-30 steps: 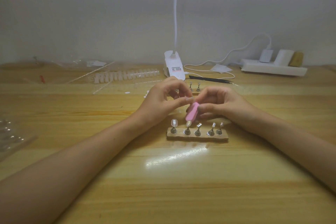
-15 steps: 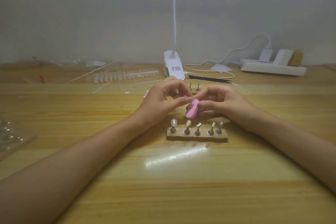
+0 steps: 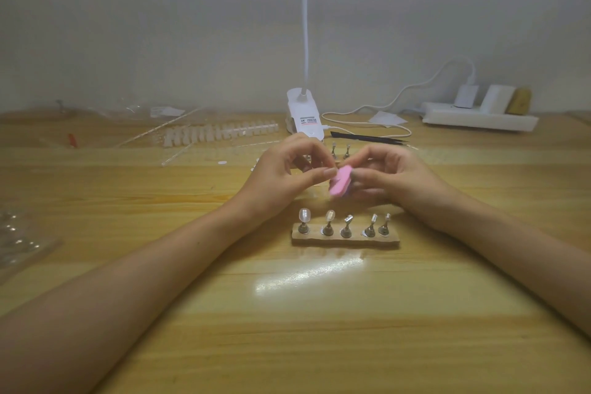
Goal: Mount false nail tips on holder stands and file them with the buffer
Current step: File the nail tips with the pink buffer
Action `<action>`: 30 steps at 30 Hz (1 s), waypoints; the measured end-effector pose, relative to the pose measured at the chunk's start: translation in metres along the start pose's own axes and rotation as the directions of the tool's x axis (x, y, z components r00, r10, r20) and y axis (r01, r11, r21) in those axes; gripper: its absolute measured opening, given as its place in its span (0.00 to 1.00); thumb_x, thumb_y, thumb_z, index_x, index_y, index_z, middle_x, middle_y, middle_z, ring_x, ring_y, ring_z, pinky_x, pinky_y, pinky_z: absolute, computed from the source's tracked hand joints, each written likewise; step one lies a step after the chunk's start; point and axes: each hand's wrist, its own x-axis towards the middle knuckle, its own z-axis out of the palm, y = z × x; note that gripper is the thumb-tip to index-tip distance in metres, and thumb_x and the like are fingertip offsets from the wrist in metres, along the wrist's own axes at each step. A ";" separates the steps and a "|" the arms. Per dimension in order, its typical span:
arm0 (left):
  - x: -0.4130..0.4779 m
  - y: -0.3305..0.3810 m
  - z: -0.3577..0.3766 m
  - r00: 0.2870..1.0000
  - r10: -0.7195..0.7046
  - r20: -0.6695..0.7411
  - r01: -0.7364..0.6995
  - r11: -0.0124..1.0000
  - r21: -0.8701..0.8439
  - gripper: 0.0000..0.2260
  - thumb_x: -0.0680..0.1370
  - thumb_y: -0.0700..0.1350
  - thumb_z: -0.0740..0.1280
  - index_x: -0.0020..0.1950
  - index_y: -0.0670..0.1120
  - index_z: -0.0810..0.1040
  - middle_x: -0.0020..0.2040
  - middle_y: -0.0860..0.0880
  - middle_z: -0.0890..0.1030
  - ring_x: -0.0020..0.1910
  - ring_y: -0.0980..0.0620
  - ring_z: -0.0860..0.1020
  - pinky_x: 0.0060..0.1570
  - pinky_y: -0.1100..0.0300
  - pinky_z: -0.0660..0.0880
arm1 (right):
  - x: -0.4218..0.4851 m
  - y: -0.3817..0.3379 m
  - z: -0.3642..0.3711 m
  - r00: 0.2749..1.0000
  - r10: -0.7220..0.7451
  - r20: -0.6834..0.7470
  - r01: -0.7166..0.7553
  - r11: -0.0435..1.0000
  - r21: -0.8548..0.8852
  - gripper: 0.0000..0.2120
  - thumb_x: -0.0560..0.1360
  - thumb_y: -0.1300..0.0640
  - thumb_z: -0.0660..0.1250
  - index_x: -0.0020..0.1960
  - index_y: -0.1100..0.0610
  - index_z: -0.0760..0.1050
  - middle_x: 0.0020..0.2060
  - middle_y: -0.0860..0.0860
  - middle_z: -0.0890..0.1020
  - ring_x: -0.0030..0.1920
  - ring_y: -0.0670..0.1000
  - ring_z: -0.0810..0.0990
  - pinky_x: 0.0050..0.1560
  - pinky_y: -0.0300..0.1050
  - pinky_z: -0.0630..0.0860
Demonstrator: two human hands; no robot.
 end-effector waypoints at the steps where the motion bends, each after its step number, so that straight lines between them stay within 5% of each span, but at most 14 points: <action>1: 0.000 0.000 0.000 1.000 0.002 -0.001 -0.002 1.000 0.000 0.05 0.75 0.37 0.73 0.43 0.45 0.80 0.44 0.47 0.78 0.42 0.59 0.75 0.45 0.68 0.72 | 0.000 0.000 -0.001 0.999 -0.005 -0.035 0.007 0.999 0.037 0.09 0.73 0.58 0.72 0.52 0.59 0.79 0.49 0.60 0.86 0.50 0.58 0.86 0.49 0.48 0.84; 5: 0.000 0.000 0.000 1.000 0.008 0.010 -0.008 1.000 0.012 0.03 0.74 0.37 0.73 0.44 0.43 0.81 0.44 0.45 0.78 0.43 0.58 0.76 0.46 0.67 0.73 | 0.000 0.000 -0.001 0.999 0.015 0.050 -0.012 0.999 -0.049 0.09 0.72 0.59 0.73 0.51 0.60 0.79 0.49 0.60 0.86 0.51 0.59 0.86 0.53 0.51 0.83; 9: 0.000 0.000 0.001 1.000 0.004 0.006 -0.004 1.000 0.007 0.03 0.74 0.37 0.73 0.44 0.44 0.81 0.43 0.49 0.78 0.42 0.60 0.75 0.46 0.68 0.72 | 0.001 0.000 -0.002 0.999 -0.007 -0.050 0.010 0.998 0.060 0.08 0.72 0.59 0.72 0.51 0.59 0.79 0.48 0.61 0.86 0.50 0.58 0.86 0.50 0.47 0.84; 12: 0.000 0.000 0.000 1.000 0.011 0.010 -0.011 1.000 0.023 0.02 0.74 0.37 0.73 0.44 0.42 0.81 0.43 0.50 0.78 0.42 0.59 0.75 0.46 0.68 0.72 | 0.000 -0.001 -0.001 0.998 0.014 0.064 -0.013 1.000 -0.015 0.07 0.72 0.60 0.73 0.50 0.59 0.79 0.49 0.61 0.86 0.50 0.59 0.87 0.47 0.45 0.83; 16: 0.000 0.000 0.001 1.000 0.007 0.003 -0.007 1.000 0.008 0.04 0.74 0.37 0.73 0.44 0.44 0.81 0.43 0.50 0.78 0.42 0.60 0.75 0.46 0.68 0.72 | 0.001 -0.001 -0.003 0.999 -0.013 -0.047 0.017 0.995 0.096 0.08 0.72 0.60 0.71 0.51 0.60 0.79 0.48 0.61 0.86 0.49 0.57 0.87 0.47 0.44 0.83; 19: 0.000 0.000 0.001 1.000 0.005 0.006 -0.005 1.000 0.018 0.03 0.74 0.36 0.73 0.44 0.43 0.81 0.43 0.50 0.78 0.43 0.60 0.75 0.45 0.69 0.71 | 0.000 -0.001 -0.002 0.998 0.020 0.064 -0.020 1.000 -0.003 0.08 0.73 0.61 0.72 0.51 0.60 0.78 0.50 0.60 0.86 0.50 0.59 0.87 0.47 0.45 0.83; 23: 0.000 0.001 0.000 1.000 0.000 0.004 0.000 1.000 0.004 0.03 0.74 0.37 0.73 0.44 0.43 0.81 0.43 0.48 0.78 0.42 0.60 0.75 0.45 0.69 0.71 | 0.000 -0.003 -0.002 0.999 0.001 -0.041 0.002 0.998 0.066 0.11 0.72 0.59 0.72 0.52 0.62 0.77 0.48 0.60 0.86 0.49 0.57 0.87 0.46 0.45 0.83; 26: 0.000 0.000 0.000 1.000 0.000 0.009 0.000 1.000 0.011 0.03 0.75 0.37 0.73 0.44 0.43 0.81 0.44 0.47 0.78 0.43 0.58 0.76 0.46 0.68 0.71 | -0.002 -0.002 0.000 0.997 0.022 0.075 -0.020 0.999 -0.030 0.07 0.73 0.59 0.72 0.50 0.58 0.79 0.49 0.60 0.86 0.49 0.59 0.87 0.47 0.45 0.83; 30: 0.000 0.000 0.001 1.000 0.001 0.014 -0.002 1.000 0.010 0.04 0.74 0.37 0.73 0.43 0.45 0.81 0.44 0.48 0.78 0.43 0.57 0.76 0.46 0.67 0.72 | -0.001 -0.002 -0.002 1.000 -0.004 -0.029 0.006 0.998 0.063 0.08 0.73 0.60 0.72 0.51 0.60 0.78 0.49 0.61 0.86 0.49 0.58 0.87 0.47 0.46 0.84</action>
